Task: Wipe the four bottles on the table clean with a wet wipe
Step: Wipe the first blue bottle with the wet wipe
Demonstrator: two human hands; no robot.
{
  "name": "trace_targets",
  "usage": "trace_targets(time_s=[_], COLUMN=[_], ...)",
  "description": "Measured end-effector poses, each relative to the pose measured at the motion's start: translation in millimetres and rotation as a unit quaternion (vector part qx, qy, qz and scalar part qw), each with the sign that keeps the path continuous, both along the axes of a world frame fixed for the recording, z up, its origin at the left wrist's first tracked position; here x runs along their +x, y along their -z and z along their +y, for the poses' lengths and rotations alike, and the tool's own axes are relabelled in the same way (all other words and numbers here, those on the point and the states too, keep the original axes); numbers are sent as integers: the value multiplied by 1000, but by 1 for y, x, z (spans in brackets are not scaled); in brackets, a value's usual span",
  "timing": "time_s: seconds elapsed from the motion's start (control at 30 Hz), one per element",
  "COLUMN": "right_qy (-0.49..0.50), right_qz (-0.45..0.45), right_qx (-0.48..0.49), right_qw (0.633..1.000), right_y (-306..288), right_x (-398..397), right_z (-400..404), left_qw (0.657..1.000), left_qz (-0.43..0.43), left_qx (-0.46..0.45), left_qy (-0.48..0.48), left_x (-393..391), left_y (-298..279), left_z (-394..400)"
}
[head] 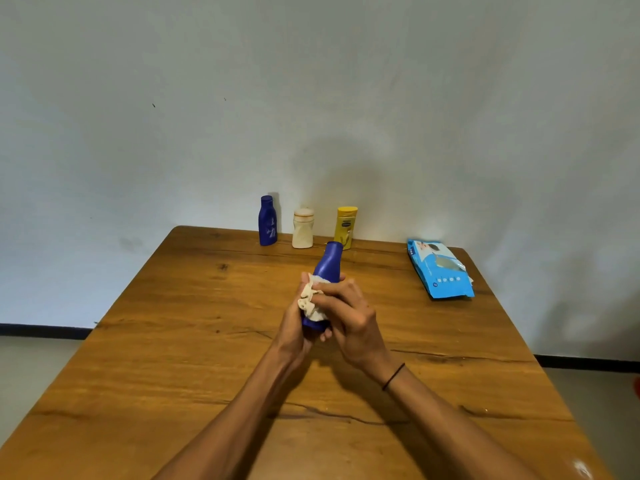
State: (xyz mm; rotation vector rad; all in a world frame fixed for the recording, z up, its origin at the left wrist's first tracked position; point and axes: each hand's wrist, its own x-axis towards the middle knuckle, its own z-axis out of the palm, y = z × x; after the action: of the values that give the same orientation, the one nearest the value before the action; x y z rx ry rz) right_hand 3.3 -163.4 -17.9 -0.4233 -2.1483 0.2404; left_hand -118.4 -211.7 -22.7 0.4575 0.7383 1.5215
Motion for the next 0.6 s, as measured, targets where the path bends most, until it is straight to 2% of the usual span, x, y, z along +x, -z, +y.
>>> trace_targets(time_s=[0.13, 0.27, 0.33, 0.4, 0.5, 0.6], right_qy=[59, 89, 69, 1, -90, -111], right_qz=[56, 71, 46, -9, -95, -129], right_qx=[-16, -64, -70, -50, 11, 85], right_qw=[997, 991, 994, 999, 991, 982], right_y=[-22, -29, -25, -16, -10, -8], right_x=[-9, -13, -11, -2, 18, 27], right_z=[16, 17, 12, 5, 2, 1], left_qw=[999, 998, 998, 993, 993, 993], left_qz=[27, 20, -33, -85, -65, -41], left_qx=[22, 16, 26, 46, 38, 18], left_qy=[14, 56, 51, 62, 87, 107], left_x=[-7, -16, -18, -19, -21, -19], left_y=[-7, -1, 2, 4, 9, 14], left_z=[-3, -2, -1, 0, 1, 0])
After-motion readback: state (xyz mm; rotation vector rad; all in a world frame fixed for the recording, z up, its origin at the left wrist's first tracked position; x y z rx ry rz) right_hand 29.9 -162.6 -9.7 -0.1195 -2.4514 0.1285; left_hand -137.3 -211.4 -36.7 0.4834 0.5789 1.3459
